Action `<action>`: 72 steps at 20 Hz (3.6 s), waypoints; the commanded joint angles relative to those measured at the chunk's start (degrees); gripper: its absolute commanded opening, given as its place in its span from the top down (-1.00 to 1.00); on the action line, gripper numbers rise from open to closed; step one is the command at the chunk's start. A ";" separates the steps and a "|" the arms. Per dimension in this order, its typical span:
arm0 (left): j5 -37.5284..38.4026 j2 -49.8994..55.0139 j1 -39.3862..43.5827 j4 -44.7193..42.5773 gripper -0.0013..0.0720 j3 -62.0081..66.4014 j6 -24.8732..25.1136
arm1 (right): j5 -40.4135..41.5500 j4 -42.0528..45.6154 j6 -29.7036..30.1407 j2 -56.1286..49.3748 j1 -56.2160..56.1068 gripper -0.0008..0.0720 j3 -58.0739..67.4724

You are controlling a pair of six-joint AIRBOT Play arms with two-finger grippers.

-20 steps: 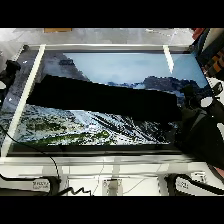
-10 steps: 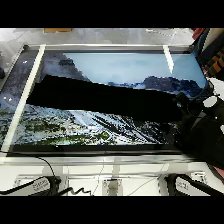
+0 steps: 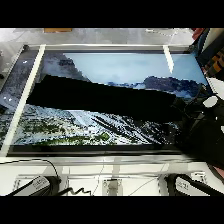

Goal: Fold the clothes and pants, and hang the long-sleeved shirts on hangers.

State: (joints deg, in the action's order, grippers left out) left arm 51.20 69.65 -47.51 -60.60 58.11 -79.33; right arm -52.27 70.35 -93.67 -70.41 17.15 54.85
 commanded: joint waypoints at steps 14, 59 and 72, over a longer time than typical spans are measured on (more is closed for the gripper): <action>-32.17 15.65 15.85 28.30 -0.29 -10.10 5.25 | -2.64 -14.93 7.78 0.04 -0.90 -0.86 0.02; -39.98 20.57 31.56 25.51 0.95 30.21 18.08 | 9.18 -3.41 13.25 -10.34 -31.56 0.90 20.57; -11.91 35.21 22.21 13.00 -0.99 33.38 -0.26 | 4.90 -1.92 13.38 -10.36 -27.02 0.90 20.55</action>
State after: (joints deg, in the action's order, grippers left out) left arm 33.82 102.10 -23.05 -46.85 91.35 -69.21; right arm -46.98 68.25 -80.38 -80.73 -10.09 75.37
